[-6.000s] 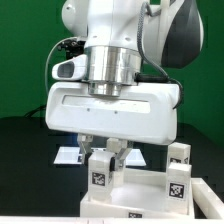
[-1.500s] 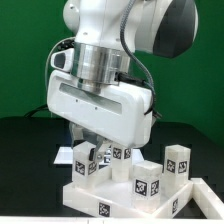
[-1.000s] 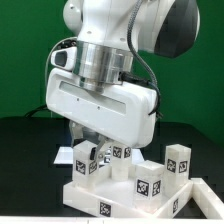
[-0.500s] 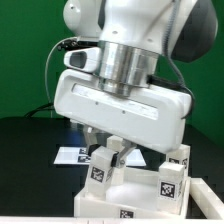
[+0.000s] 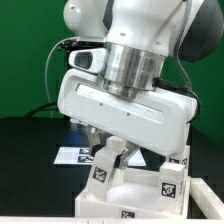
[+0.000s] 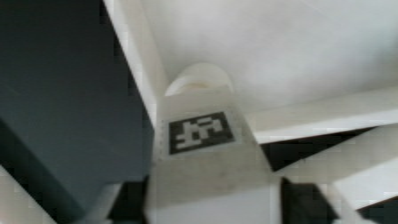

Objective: Assemble square table

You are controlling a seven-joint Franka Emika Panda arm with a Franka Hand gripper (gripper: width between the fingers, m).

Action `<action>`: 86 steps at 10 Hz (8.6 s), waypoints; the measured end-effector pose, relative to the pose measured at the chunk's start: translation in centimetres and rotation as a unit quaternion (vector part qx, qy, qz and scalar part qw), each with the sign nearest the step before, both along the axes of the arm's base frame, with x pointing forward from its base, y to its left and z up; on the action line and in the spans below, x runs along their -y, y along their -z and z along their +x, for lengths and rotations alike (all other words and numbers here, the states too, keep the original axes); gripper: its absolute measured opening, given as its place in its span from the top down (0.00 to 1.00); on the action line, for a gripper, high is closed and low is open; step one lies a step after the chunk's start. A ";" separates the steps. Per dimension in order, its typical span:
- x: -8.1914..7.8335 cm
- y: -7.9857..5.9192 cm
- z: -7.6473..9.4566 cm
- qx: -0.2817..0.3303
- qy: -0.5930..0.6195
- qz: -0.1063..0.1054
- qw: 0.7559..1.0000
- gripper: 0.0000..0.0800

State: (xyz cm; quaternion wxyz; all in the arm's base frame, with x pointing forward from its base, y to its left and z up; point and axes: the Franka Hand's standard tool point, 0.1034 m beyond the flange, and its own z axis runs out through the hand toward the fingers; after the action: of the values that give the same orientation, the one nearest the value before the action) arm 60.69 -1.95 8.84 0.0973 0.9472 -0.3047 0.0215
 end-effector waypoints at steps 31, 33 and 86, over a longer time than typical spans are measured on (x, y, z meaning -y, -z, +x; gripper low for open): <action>3.2 -0.4 -3.9 0.002 0.126 -0.018 0.992 0.62; 3.3 -1.0 -3.4 0.018 0.107 0.006 0.994 0.29; 9.4 -1.7 -4.9 -0.124 -0.487 0.122 0.856 0.19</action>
Offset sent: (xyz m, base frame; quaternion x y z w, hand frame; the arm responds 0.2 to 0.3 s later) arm 0.0000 0.0000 0.0000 0.0000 0.0000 0.0000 1.0000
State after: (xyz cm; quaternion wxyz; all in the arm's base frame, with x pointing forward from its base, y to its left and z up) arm 55.78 -11.38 10.53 -0.0048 0.9736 0.2102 -0.0887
